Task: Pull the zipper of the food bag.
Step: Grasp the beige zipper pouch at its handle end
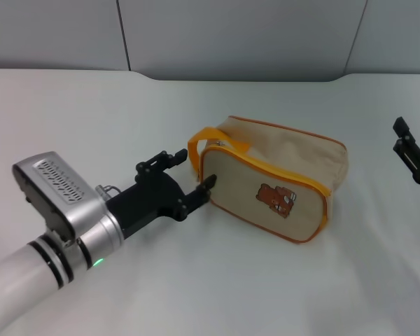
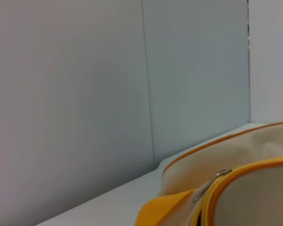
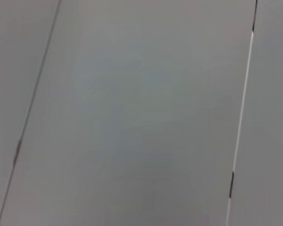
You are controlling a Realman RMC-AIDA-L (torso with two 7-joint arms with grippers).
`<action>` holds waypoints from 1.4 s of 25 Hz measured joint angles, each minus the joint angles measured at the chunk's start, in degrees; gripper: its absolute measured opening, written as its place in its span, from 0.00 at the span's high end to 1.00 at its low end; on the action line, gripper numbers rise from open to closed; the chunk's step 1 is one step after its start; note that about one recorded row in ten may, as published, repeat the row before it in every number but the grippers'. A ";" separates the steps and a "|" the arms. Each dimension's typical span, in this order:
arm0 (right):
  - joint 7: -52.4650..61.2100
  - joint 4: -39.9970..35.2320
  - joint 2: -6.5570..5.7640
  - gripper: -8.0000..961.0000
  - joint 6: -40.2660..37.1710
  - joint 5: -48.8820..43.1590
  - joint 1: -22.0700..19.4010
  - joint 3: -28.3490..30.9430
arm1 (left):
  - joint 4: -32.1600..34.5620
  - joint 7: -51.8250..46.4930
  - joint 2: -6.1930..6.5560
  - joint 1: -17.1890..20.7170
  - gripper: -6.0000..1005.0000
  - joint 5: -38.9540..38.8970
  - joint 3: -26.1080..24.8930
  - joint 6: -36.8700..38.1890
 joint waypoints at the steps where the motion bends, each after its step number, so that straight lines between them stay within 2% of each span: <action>1: -0.11 0.15 0.02 0.23 0.98 0.00 0.12 0.18 | -0.14 0.11 0.00 -0.14 0.48 0.02 -0.01 -0.32; 6: -2.65 2.78 0.07 0.23 6.18 0.00 1.99 0.58 | -1.26 1.74 0.00 -1.04 0.38 0.05 -0.56 -2.77; 11: -3.14 4.57 0.10 0.23 9.43 -0.46 4.60 -0.04 | -2.42 3.57 0.00 -1.69 0.22 0.07 -0.66 -4.37; 20: -3.70 5.15 0.09 0.23 7.95 -0.56 4.75 0.05 | -3.04 4.43 0.01 -2.06 0.23 0.08 -0.84 -7.49; 24: -3.73 5.13 0.06 0.23 7.33 -0.53 4.59 0.19 | -3.18 4.51 0.01 -2.58 0.44 -0.12 -1.69 -9.01; 35: -3.76 5.12 0.06 0.23 6.58 -0.54 4.27 0.29 | -3.95 4.51 0.00 -4.09 0.66 0.16 -2.26 -9.93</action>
